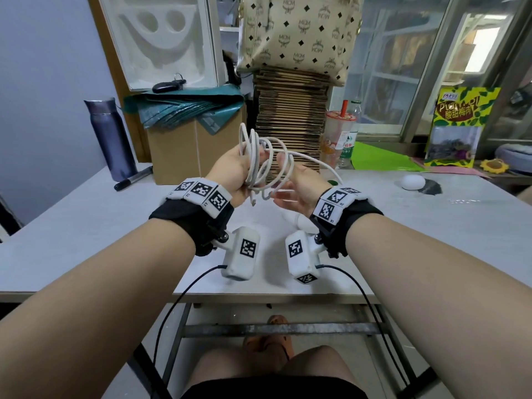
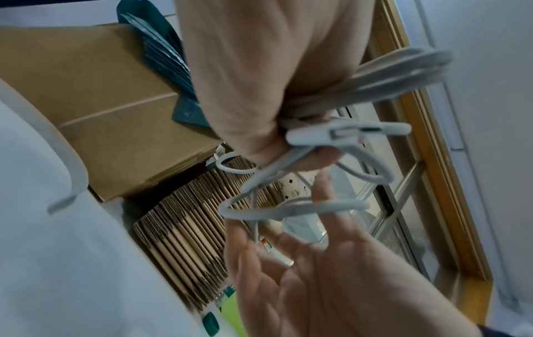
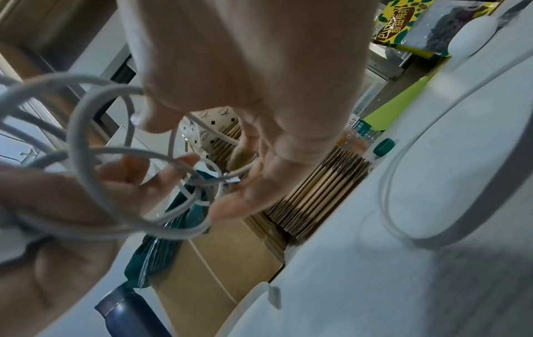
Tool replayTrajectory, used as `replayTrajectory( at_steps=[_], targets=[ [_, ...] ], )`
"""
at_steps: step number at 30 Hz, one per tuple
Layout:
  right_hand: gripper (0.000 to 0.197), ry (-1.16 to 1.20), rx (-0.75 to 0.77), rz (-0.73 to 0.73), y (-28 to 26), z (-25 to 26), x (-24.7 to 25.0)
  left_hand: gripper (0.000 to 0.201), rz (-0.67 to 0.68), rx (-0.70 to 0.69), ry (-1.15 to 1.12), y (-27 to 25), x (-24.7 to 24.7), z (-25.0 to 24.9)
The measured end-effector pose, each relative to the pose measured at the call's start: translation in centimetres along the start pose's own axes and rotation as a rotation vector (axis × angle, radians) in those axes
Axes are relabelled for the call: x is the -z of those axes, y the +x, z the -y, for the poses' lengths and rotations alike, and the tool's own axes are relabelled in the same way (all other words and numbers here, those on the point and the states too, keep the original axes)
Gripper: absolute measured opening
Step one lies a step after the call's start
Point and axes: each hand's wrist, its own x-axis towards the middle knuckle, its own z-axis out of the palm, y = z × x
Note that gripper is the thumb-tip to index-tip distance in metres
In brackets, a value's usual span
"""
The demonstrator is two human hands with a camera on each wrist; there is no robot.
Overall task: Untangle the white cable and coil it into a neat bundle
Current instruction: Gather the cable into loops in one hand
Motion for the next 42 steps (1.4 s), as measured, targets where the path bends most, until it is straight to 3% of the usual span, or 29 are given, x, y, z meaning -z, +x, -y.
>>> replayTrajectory(
  at_steps=[4,6,9,12,14,20,23,25,27,30,34,39,42],
  targets=[
    [0.01,0.132,0.017,-0.111,0.2,0.7,-0.5,0.011,-0.007,0.028,-0.065,-0.2,-0.5,-0.5],
    [0.025,0.136,-0.012,-0.13,0.6,0.8,-0.3,0.012,0.003,0.036,-0.007,-0.2,-0.4,-0.6],
    [0.013,0.011,-0.027,-0.095,0.4,1.1,0.0,0.019,-0.02,0.05,0.113,-0.1,-0.3,-0.3],
    [0.027,-0.037,-0.08,-0.204,0.8,1.0,0.7,0.023,-0.131,0.073,0.116,0.1,0.0,0.0],
    [0.025,-0.058,-0.083,-0.261,1.1,0.9,1.4,0.025,-0.206,0.093,0.056,0.3,0.4,0.2],
    [0.02,-0.056,-0.125,-0.005,-0.3,0.9,1.3,0.023,-0.303,0.163,-0.123,0.4,0.7,-0.5],
    [0.038,-0.125,-0.093,0.173,-0.8,0.5,0.3,0.02,-0.218,0.174,-0.127,0.1,0.3,-0.9],
    [0.032,-0.193,-0.08,0.221,-0.6,0.2,-0.3,0.014,-0.102,0.178,-0.133,-0.4,-0.2,-0.8],
    [0.025,-0.226,-0.088,0.155,0.0,0.0,-0.9,0.009,0.0,0.173,-0.121,-0.8,-0.5,-0.9],
    [0.018,-0.148,-0.175,-0.017,0.3,0.2,-1.4,0.022,0.064,0.195,-0.145,-1.4,-0.8,-1.7],
    [0.038,-0.03,-0.181,-0.161,0.8,0.5,-1.0,0.021,0.036,0.104,-0.063,-1.7,-0.9,-2.4],
    [0.031,0.083,-0.21,-0.26,1.6,0.2,0.6,0.025,-0.048,0.022,-0.22,-0.8,-0.2,-2.5],
    [0.037,0.152,-0.255,-0.254,1.8,-0.3,1.7,0.031,-0.114,-0.014,-0.315,-0.4,0.4,-2.8]
  ],
)
